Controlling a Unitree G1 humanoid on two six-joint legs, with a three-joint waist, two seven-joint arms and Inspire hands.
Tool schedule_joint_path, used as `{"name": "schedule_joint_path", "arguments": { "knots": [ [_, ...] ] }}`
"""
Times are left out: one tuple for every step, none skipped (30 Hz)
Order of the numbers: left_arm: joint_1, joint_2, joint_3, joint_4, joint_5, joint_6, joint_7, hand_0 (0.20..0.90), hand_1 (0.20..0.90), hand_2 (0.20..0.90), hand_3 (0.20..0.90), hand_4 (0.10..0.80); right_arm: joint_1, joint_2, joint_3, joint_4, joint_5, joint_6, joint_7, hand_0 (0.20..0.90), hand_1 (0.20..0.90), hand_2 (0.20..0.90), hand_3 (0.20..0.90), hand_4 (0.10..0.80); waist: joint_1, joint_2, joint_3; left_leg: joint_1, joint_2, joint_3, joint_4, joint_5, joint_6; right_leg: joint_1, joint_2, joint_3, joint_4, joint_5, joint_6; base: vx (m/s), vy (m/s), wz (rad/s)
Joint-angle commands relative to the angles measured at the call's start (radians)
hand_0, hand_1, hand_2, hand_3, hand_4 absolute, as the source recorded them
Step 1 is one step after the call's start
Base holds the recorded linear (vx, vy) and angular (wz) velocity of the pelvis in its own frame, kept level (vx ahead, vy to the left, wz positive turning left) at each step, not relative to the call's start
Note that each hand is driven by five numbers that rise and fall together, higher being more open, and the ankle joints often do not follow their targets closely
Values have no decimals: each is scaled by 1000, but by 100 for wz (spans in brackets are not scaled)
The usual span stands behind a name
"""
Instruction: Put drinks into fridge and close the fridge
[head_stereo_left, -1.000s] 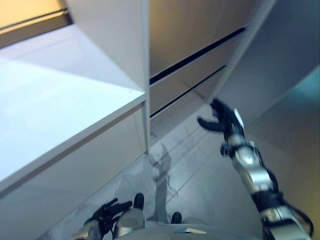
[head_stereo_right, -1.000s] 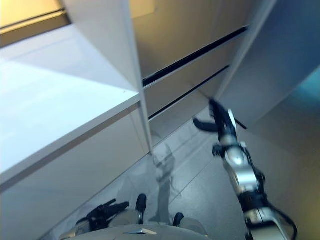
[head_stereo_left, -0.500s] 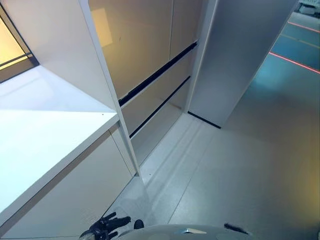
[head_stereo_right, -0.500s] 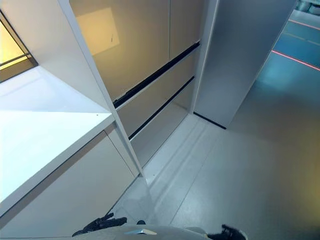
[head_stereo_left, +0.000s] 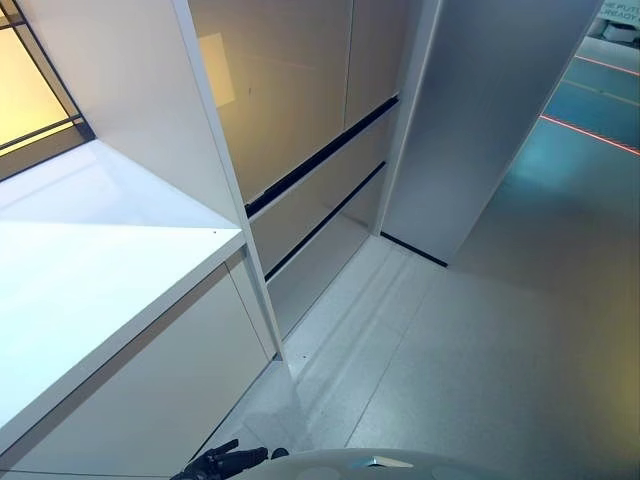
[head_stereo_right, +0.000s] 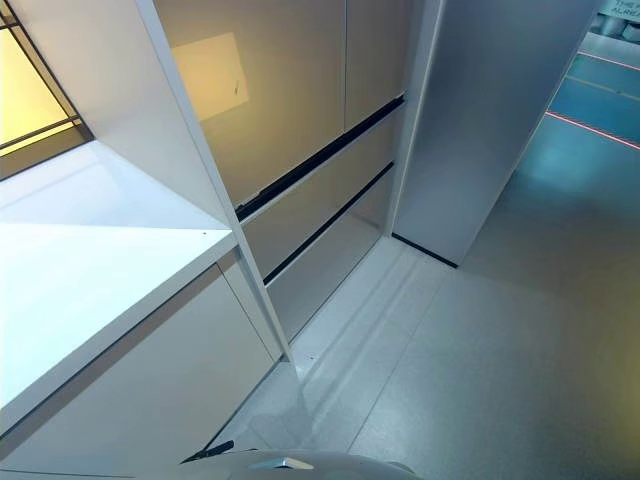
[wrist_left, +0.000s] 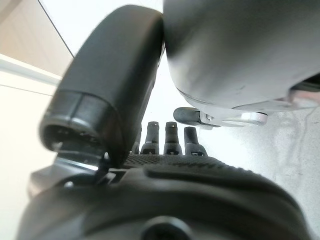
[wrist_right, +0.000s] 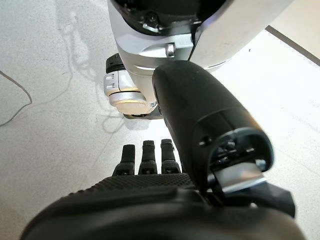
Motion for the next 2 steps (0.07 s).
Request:
{"name": "schedule_joint_path", "arguments": {
  "knots": [
    [-71, -12, -12, 25, 3, -20, -5, 900, 900, 900, 900, 800, -40, -3, 36, 18, -21, 4, 39, 900, 900, 900, 900, 800, 27, 11, 36, 24, -37, 16, 47, -162, 51, -77, 15, -15, 21, 46, 38, 0, 0, 0],
    [-72, -13, -11, 24, 1, -11, -4, 900, 900, 900, 900, 800, -40, -2, 38, 18, -23, 9, 42, 900, 900, 900, 900, 800, 27, 10, 36, 24, -37, 14, 46, -162, 51, -77, 15, -15, 21, 45, 38, 0, 0, 0]
  ]
}}
